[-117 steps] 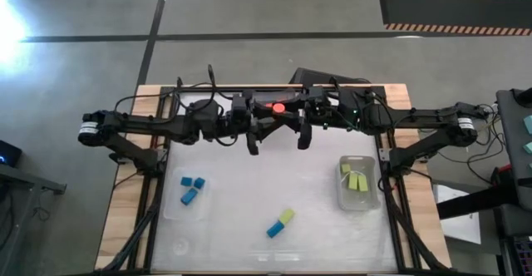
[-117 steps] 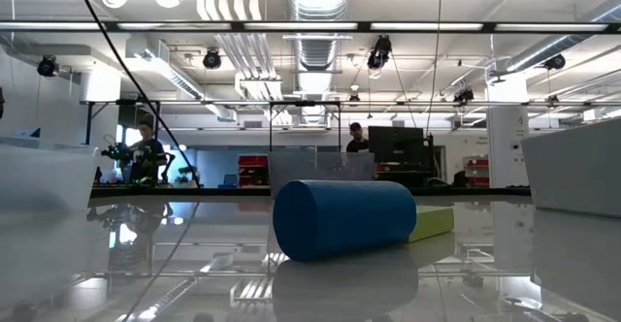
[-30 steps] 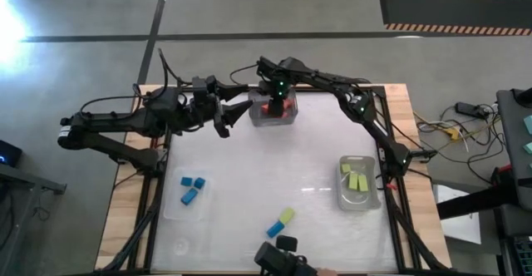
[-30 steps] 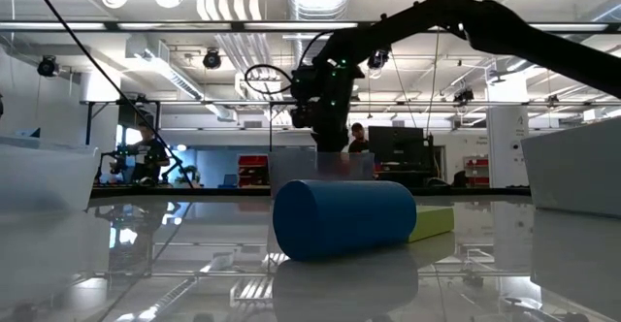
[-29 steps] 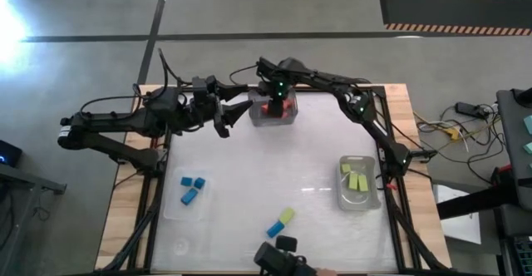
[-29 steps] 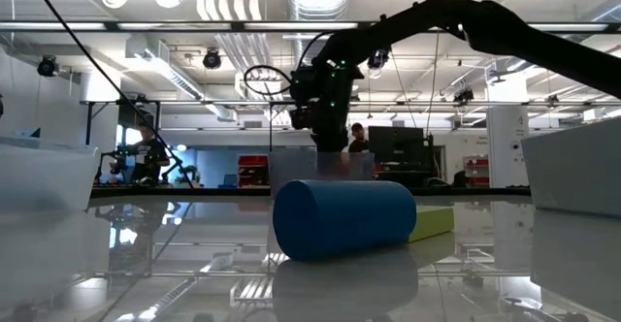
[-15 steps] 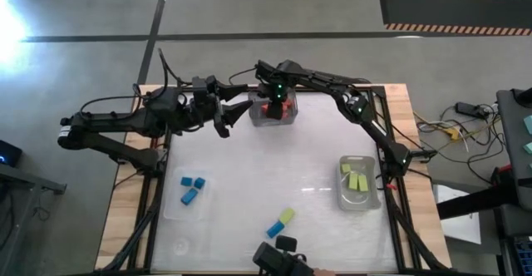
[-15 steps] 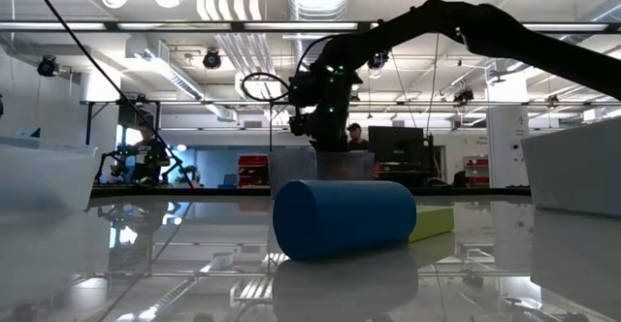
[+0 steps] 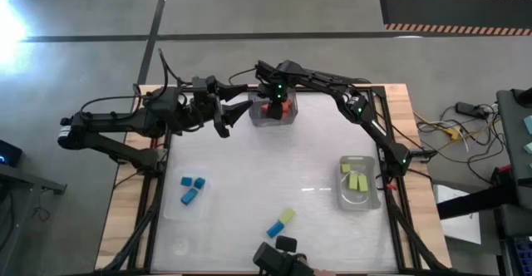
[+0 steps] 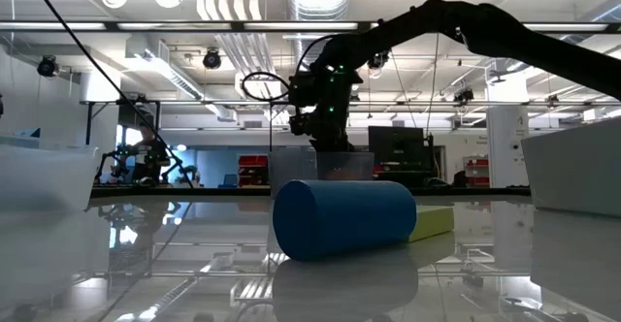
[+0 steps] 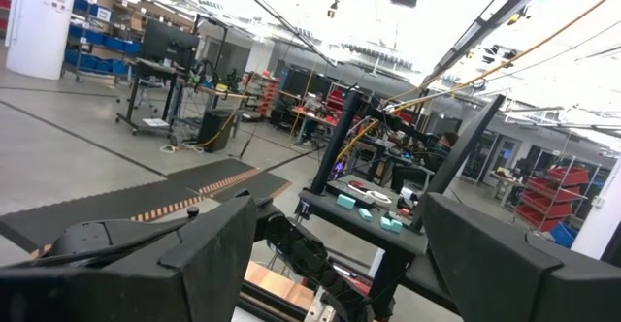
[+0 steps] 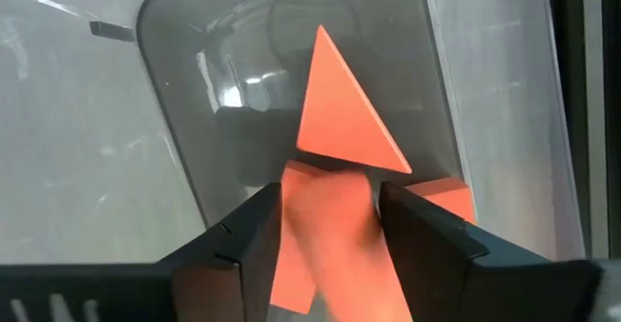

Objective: Sort & place blocks by color
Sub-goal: Put the orange block into the black bin, then put the blue block into the white bin

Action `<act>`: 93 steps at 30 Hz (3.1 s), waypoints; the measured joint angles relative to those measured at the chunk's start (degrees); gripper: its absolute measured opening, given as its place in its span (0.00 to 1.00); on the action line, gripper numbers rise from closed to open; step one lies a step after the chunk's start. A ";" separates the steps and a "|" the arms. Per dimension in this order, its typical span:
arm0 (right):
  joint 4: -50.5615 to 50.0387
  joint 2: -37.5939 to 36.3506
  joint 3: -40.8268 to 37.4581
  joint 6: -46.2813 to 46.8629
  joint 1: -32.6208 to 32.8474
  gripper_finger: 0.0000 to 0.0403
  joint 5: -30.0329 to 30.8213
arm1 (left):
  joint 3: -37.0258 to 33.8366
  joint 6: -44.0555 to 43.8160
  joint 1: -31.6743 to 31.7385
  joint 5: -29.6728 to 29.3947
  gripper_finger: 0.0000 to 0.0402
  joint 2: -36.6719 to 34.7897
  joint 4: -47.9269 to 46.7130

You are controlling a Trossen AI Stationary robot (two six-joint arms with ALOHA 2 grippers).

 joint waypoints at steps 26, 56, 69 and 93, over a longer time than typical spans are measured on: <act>-8.47 -26.78 0.00 19.23 6.36 0.38 -1.97 | -0.04 -5.78 -0.04 1.78 0.69 0.02 -7.31; 15.91 -56.15 -30.78 38.71 52.58 0.22 28.57 | -0.04 -19.94 -9.78 17.97 0.69 3.16 -21.14; 30.64 -67.92 -51.63 39.55 57.50 0.18 28.50 | 5.24 -40.24 -22.10 17.86 0.60 17.97 -30.91; 42.07 -69.07 -62.87 39.40 67.15 0.17 29.54 | 33.46 -37.41 -31.22 6.16 0.57 48.84 -56.47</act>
